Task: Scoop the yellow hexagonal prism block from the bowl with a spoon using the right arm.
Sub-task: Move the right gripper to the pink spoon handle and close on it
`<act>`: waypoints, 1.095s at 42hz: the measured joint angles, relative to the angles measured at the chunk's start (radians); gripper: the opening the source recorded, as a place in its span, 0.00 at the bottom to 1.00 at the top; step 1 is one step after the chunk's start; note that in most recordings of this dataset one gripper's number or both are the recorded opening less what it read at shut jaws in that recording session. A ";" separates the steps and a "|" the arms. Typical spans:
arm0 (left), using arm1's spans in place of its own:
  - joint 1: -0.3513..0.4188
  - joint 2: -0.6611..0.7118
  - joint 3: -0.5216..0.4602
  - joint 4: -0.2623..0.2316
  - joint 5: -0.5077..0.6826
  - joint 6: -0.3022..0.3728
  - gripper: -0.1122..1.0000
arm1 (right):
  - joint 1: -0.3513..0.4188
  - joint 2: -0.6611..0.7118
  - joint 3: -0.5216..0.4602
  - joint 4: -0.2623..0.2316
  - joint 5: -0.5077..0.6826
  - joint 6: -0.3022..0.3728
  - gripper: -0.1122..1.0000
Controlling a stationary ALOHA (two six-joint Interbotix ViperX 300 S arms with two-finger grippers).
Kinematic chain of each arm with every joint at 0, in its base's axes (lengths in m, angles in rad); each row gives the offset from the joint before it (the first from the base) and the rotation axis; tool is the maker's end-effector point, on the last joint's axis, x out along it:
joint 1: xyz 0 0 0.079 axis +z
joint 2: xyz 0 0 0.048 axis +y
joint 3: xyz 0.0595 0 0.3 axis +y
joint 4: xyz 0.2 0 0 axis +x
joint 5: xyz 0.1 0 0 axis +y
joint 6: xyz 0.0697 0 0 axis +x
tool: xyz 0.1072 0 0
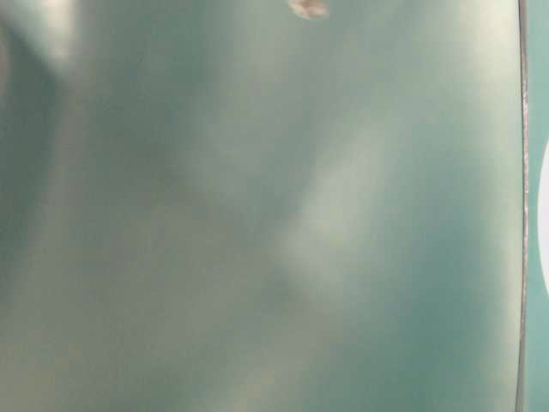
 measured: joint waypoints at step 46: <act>0.002 0.000 0.000 0.002 0.002 0.002 0.10 | 0.417 0.518 0.094 0.393 -0.410 0.003 0.56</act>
